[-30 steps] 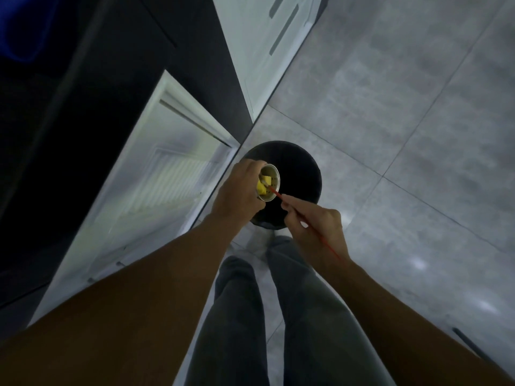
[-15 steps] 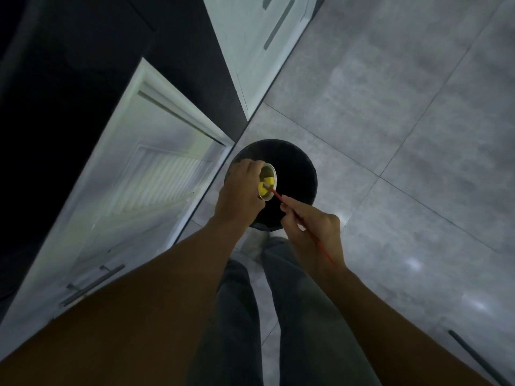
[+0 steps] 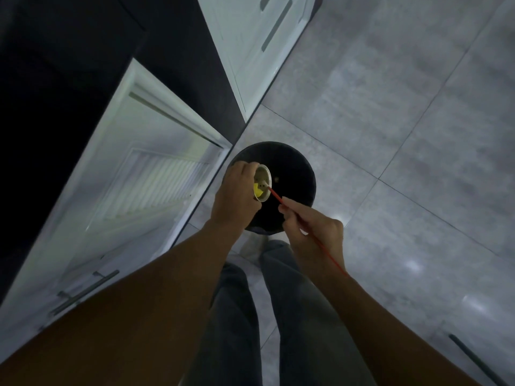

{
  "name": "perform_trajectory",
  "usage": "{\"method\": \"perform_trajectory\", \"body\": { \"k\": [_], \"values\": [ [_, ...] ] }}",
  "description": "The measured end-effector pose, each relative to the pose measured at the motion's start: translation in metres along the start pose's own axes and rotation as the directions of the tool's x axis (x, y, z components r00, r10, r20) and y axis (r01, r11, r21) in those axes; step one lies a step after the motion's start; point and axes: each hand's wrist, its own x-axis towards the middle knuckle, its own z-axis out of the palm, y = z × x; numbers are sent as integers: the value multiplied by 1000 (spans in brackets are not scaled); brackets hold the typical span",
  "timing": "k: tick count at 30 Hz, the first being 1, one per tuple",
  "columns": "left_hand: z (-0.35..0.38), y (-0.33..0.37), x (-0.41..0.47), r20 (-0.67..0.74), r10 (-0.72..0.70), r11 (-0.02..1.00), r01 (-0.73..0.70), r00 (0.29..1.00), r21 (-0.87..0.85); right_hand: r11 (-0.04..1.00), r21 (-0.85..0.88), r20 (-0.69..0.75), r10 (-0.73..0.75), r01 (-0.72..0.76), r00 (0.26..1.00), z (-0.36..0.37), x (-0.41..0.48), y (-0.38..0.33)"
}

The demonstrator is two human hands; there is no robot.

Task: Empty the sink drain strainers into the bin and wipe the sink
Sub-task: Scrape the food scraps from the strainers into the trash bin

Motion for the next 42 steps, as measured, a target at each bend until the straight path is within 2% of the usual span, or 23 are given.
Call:
{"method": "perform_trajectory", "body": {
  "k": [2, 5, 11, 17, 21, 25, 31, 37, 42],
  "values": [
    [-2, -2, 1, 1, -12, 1000, 12, 1000, -15, 999, 26, -24, -31, 32, 999, 0, -1, 1],
    [-4, -4, 3, 9, -5, 1000, 6, 1000, -21, 997, 28, 26, -67, 67, 997, 2, -4, 3],
    [-5, -12, 2, 32, 16, 1000, -16, 999, -13, 997, 15, -19, 70, -69, 997, 5, 3, 12],
    [-7, -11, 3, 21, 32, 998, -30, 999, -55, 998, 39, 66, -59, 56, 996, 2, 8, 8],
    [-8, -12, 2, 25, 54, 997, -52, 998, -59, 999, 10, 83, -43, 43, 996, 4, 13, 7],
    [-9, -17, -1, 17, 64, 998, -64, 998, -22, 999, 45, 25, 21, -22, 999, -3, 15, 8],
    [-12, -19, 0, 8, 81, 996, -81, 997, -33, 991, 103, 87, -90, 81, 992, -7, 10, 4],
    [-13, -21, -1, 29, 86, 995, -84, 996, -56, 998, 60, 66, -30, 26, 997, -2, 7, 4],
    [-12, -21, -5, 48, 95, 995, -93, 994, -39, 999, 41, -15, 8, -8, 1000, -10, 2, 5]
  ]
}}
